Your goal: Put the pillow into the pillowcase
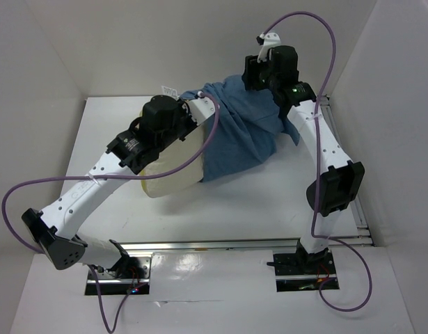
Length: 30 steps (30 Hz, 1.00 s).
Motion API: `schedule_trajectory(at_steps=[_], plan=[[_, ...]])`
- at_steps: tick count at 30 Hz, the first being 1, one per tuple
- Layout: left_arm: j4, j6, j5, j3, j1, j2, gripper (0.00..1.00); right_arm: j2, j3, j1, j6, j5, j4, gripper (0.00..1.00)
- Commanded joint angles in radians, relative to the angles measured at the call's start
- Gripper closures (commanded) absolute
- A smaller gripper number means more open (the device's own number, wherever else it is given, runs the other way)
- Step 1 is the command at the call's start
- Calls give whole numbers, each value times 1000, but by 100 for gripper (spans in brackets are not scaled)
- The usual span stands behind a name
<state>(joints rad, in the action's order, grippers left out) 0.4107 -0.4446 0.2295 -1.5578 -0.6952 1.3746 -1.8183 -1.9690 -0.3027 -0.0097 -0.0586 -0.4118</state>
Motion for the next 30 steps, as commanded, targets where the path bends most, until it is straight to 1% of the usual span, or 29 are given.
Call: schedule_trajectory(at_steps=[1, 2, 4, 5, 7, 11, 13, 14, 16, 17, 21, 25, 28, 29, 30], plan=[[-174, -17, -10, -31, -10, -31, 100, -28, -25, 14, -19, -34, -27, 44], [-174, -17, -10, -31, -10, -31, 100, -29, -25, 14, -19, -52, -36, 52], [-174, -17, -10, -31, -10, -31, 100, -29, -2, 14, -7, -110, -36, 80], [-174, -17, -1, -31, -10, -31, 100, -29, -2, 14, 5, -124, -36, 100], [-174, -26, -1, -22, -10, -31, 100, -29, 12, 14, 14, -170, -45, 100], [-174, -26, -1, -13, -10, -31, 100, -19, -31, -13, 54, -267, -56, 100], [-184, -26, -1, -13, -10, -31, 100, -19, -79, -33, 63, -325, -56, 100], [-184, -26, -1, -13, -10, -31, 100, -19, -97, -68, 95, -364, -56, 100], [-184, -16, -1, -22, -10, -20, 100, -19, -138, -111, 106, -421, -56, 100], [-184, -16, -1, -22, -10, -8, 100, -19, -151, -163, 131, -455, -56, 100], [-184, -16, 8, -42, -10, 1, 100, -19, -172, -254, 186, -619, -47, 100], [-184, -16, 8, -42, -10, 1, 100, -19, -172, -297, 250, -720, -38, 100], [-184, -16, 8, -54, -10, 1, 100, -29, -172, -297, 272, -759, -38, 100], [-184, -16, 8, -54, -10, 1, 100, -29, -162, -297, 257, -759, -51, 100], [-184, -16, 8, -54, -10, 1, 100, -29, -162, -282, 245, -721, -61, 100]])
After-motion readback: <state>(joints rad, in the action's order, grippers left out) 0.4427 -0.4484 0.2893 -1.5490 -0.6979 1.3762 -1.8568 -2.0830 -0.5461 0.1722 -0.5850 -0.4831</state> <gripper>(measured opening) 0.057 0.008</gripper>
